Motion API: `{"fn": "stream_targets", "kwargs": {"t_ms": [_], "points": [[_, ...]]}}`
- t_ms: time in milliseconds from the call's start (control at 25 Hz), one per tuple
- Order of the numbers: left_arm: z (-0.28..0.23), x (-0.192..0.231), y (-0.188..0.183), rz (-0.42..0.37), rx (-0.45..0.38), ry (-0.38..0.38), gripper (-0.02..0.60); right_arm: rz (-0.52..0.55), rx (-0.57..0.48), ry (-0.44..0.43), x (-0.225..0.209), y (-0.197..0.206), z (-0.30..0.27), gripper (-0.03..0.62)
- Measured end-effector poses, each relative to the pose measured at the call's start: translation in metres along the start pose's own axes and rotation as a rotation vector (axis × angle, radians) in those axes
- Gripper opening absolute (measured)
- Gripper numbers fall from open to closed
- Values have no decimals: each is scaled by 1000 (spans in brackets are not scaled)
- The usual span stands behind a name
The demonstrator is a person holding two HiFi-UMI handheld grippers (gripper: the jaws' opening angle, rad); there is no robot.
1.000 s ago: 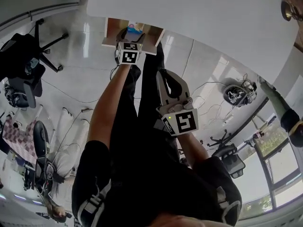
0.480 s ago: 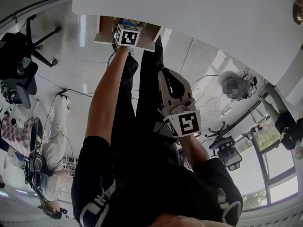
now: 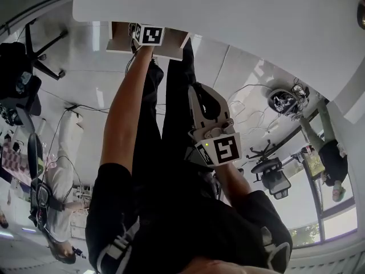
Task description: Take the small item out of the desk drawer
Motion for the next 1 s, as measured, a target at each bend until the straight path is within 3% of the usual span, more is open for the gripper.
{"fn": "stream_targets", "kwargs": {"t_ms": [80, 240, 680, 1000], "points": [[-8, -5, -4, -13, -8, 41, 419, -4, 6, 8, -5, 1, -2, 35], [-3, -21, -27, -47, -119, 131, 419, -9, 7, 24, -16, 1, 8, 35], [20, -8, -19, 51, -35, 19, 408, 18, -17, 35, -16, -9, 15, 35], [95, -10, 10, 14, -100, 43, 408, 56, -57, 90, 15, -11, 47, 35]]}}
Point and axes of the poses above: the fingertips, and each gripper's own axes: z backward along the fingers, x to its left, y out of its underside, the point moved 6 cm from there along z, backward along the fingers, and after that the axes turned 11 degrees about x, right-handed, at the moved point
